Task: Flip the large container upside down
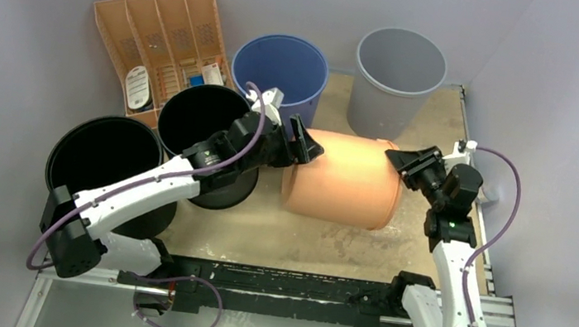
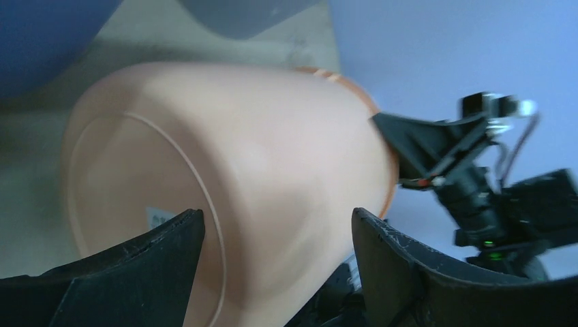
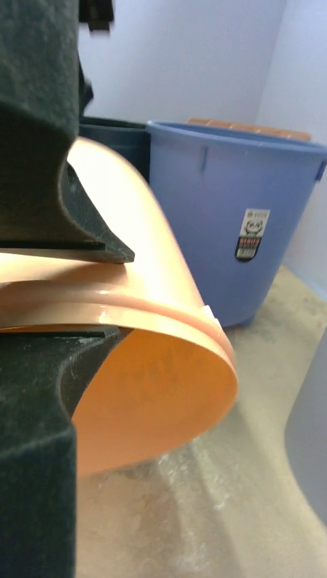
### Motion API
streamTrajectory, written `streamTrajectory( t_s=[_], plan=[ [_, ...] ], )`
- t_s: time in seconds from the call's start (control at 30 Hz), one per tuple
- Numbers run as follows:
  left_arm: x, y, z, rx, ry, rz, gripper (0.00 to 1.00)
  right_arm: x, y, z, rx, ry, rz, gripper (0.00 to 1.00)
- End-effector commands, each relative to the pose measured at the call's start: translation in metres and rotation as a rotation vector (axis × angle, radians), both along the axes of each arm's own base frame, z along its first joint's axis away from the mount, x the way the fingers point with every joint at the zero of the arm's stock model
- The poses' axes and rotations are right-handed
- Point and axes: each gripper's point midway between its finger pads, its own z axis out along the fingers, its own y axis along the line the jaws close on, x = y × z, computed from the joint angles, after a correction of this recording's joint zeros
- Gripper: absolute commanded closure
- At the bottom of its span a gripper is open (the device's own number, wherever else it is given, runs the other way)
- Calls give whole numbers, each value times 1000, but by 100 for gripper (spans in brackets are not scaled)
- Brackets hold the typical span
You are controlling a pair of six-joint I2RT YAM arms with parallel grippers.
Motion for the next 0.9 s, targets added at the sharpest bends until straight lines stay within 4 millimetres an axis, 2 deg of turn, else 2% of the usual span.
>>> streamTrajectory(
  t_s=[0.0,0.07,0.13,0.3,0.5,0.63,0.87],
  plan=[
    [-23,-21,179,-457,-324,-126,24,-29,31,-21,-39,129,201,57],
    [-23,-22,178,-455,-322,-131,24,-30,31,-21,-59,133,211,46],
    [-23,-26,177,-457,-316,-145,24,-31,29,-23,-82,150,213,42],
    [-23,-41,172,-469,-301,-193,24,-32,20,-34,-116,188,167,40],
    [-21,-58,154,-455,-253,-239,24,-32,18,-45,-94,213,131,36],
    [-18,-60,149,-437,-259,-238,24,-31,15,-48,-90,219,110,36],
    [-14,-57,155,-369,-298,-227,24,-30,17,-54,-86,236,120,36]
  ],
)
